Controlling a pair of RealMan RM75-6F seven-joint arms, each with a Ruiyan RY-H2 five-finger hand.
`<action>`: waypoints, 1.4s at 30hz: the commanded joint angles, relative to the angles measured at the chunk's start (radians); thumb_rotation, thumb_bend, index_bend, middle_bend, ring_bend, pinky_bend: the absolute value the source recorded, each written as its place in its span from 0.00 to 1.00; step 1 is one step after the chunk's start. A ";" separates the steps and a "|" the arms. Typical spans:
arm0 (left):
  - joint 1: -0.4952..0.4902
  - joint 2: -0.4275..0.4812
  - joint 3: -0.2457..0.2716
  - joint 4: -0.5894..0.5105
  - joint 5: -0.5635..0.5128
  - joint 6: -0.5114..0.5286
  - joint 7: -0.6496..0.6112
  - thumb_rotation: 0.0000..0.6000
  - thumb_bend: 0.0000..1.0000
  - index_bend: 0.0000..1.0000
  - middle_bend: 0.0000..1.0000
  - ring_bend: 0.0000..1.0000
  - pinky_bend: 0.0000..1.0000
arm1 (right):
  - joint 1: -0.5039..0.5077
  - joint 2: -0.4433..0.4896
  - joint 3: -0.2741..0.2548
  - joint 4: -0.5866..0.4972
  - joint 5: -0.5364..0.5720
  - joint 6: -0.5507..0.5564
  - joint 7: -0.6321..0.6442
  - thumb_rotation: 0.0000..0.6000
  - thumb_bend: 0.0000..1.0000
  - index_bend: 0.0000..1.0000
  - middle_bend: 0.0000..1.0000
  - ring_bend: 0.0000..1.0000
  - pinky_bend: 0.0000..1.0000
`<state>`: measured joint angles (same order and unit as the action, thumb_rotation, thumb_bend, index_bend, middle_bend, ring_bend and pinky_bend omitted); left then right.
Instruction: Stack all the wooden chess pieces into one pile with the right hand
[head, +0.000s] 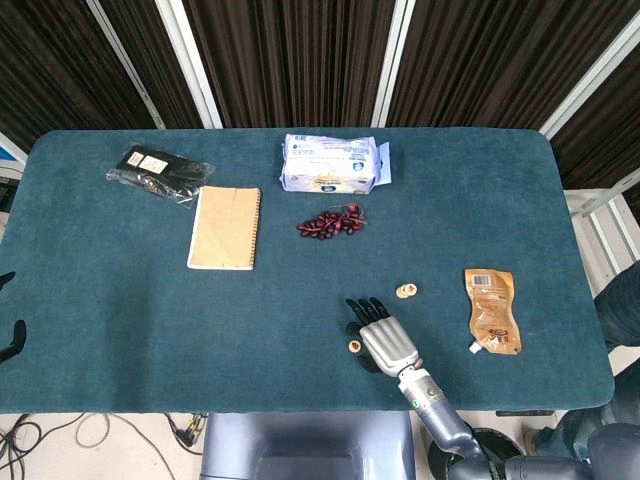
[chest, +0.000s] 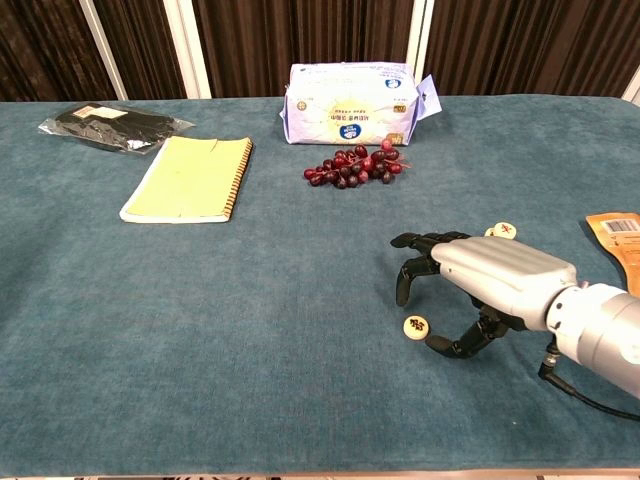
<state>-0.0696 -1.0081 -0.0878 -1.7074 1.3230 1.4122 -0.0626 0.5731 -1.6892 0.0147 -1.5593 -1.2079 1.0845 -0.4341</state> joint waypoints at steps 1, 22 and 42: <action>0.000 0.000 0.000 0.001 0.000 -0.001 0.001 1.00 0.49 0.14 0.00 0.00 0.00 | 0.002 -0.004 0.006 0.009 0.006 -0.009 0.002 1.00 0.41 0.40 0.00 0.00 0.00; 0.000 0.000 0.000 0.002 0.000 0.000 -0.001 1.00 0.49 0.14 0.00 0.00 0.00 | -0.005 -0.018 0.024 0.035 0.010 -0.043 0.017 1.00 0.41 0.45 0.00 0.00 0.00; 0.000 0.000 0.000 0.002 0.000 -0.001 -0.001 1.00 0.49 0.14 0.00 0.00 0.00 | -0.005 -0.020 0.041 0.041 0.022 -0.060 0.009 1.00 0.41 0.48 0.00 0.00 0.00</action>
<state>-0.0699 -1.0083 -0.0879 -1.7053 1.3227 1.4109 -0.0632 0.5680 -1.7091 0.0556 -1.5184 -1.1861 1.0249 -0.4247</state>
